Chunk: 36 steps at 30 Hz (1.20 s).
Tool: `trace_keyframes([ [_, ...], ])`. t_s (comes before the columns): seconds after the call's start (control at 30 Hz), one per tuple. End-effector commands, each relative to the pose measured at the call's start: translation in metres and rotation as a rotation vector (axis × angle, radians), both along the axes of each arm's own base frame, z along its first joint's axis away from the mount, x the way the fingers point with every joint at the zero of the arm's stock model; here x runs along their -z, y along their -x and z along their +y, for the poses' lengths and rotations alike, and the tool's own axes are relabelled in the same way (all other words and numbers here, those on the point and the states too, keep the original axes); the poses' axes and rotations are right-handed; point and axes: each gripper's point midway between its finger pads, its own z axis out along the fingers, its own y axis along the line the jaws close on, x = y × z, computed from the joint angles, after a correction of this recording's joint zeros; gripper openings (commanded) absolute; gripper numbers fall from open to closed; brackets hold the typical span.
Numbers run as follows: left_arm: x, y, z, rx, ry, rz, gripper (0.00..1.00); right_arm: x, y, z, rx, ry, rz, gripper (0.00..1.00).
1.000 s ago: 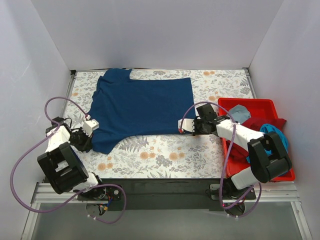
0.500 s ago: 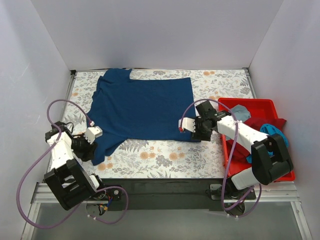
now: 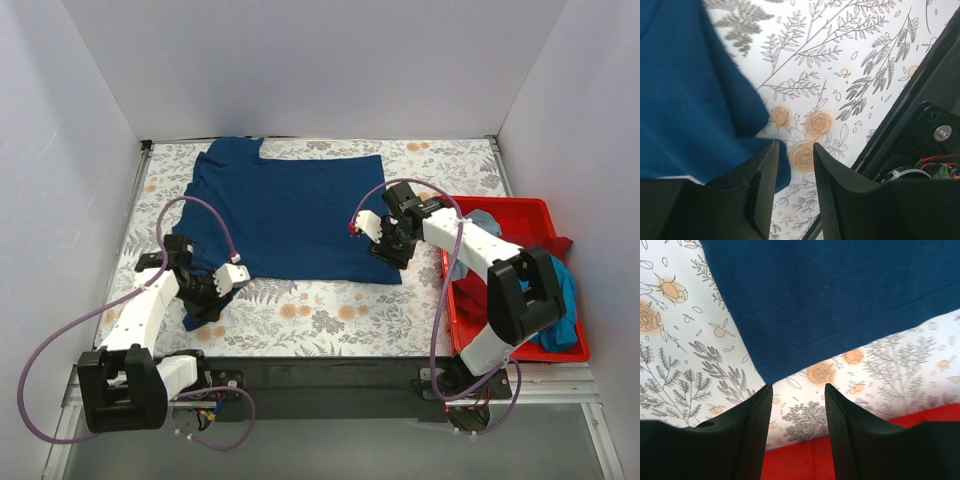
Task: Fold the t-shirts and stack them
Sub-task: Flatten the tshirt out
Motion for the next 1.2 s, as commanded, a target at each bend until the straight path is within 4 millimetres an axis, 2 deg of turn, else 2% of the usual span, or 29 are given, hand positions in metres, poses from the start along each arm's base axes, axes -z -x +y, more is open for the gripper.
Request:
trace_keyframes([
  [0.0, 0.017, -0.005, -0.003, -0.059, -0.102, 0.046, 0.33, 0.003, 0.008, 0.002, 0.068, 0.009, 0.087, 0.52],
  [0.2, 0.037, -0.030, -0.003, -0.119, -0.200, 0.022, 0.38, 0.009, 0.009, -0.001, 0.091, 0.037, 0.117, 0.51],
  [0.43, 0.056, -0.037, 0.006, -0.139, -0.303, -0.015, 0.40, 0.012, 0.009, -0.005, 0.093, 0.059, 0.115, 0.51],
  [0.5, 0.059, -0.037, 0.009, -0.145, -0.323, -0.017, 0.37, 0.011, 0.008, -0.005, 0.093, 0.060, 0.112, 0.51],
  [0.57, 0.063, -0.031, 0.009, -0.131, -0.329, 0.003, 0.31, 0.012, 0.009, -0.005, 0.091, 0.062, 0.112, 0.51],
  [0.6, 0.063, -0.025, 0.007, -0.116, -0.325, 0.018, 0.18, 0.012, 0.008, -0.006, 0.093, 0.064, 0.113, 0.51],
  [0.67, 0.063, -0.017, 0.001, -0.059, -0.312, 0.033, 0.05, 0.013, 0.008, -0.006, 0.093, 0.066, 0.114, 0.51],
  [0.7, 0.060, -0.003, -0.001, -0.017, -0.302, 0.082, 0.00, 0.012, 0.008, -0.006, 0.091, 0.066, 0.111, 0.51],
  [0.73, 0.054, 0.006, -0.013, 0.030, -0.240, 0.106, 0.00, 0.013, 0.008, -0.007, 0.091, 0.069, 0.113, 0.50],
  [0.77, 0.042, 0.006, -0.024, 0.105, -0.194, 0.097, 0.00, 0.013, 0.009, -0.007, 0.088, 0.070, 0.114, 0.50],
  [0.8, 0.033, 0.026, -0.028, 0.149, -0.162, 0.171, 0.00, 0.014, 0.009, -0.007, 0.087, 0.074, 0.113, 0.50],
  [0.83, 0.021, 0.032, -0.046, 0.187, -0.065, 0.182, 0.00, 0.014, 0.009, -0.008, 0.088, 0.075, 0.114, 0.50],
  [0.9, -0.004, 0.034, -0.061, 0.250, 0.009, 0.189, 0.00, 0.015, 0.010, -0.008, 0.084, 0.076, 0.119, 0.50],
  [0.93, -0.011, 0.037, -0.072, 0.277, 0.062, 0.209, 0.00, 0.015, 0.010, -0.008, 0.081, 0.076, 0.118, 0.50],
  [1.0, -0.021, 0.038, -0.080, 0.296, 0.103, 0.228, 0.00, 0.015, 0.009, -0.007, 0.077, 0.074, 0.119, 0.51],
  [1.03, -0.024, 0.037, -0.084, 0.294, 0.122, 0.232, 0.21, 0.015, 0.009, -0.007, 0.073, 0.077, 0.120, 0.51],
  [1.13, -0.040, 0.023, -0.099, 0.222, 0.182, 0.224, 0.36, 0.014, 0.008, -0.008, 0.074, 0.083, 0.114, 0.51],
  [1.17, -0.043, 0.014, -0.102, 0.176, 0.186, 0.227, 0.37, 0.014, 0.008, -0.008, 0.073, 0.085, 0.111, 0.51],
])
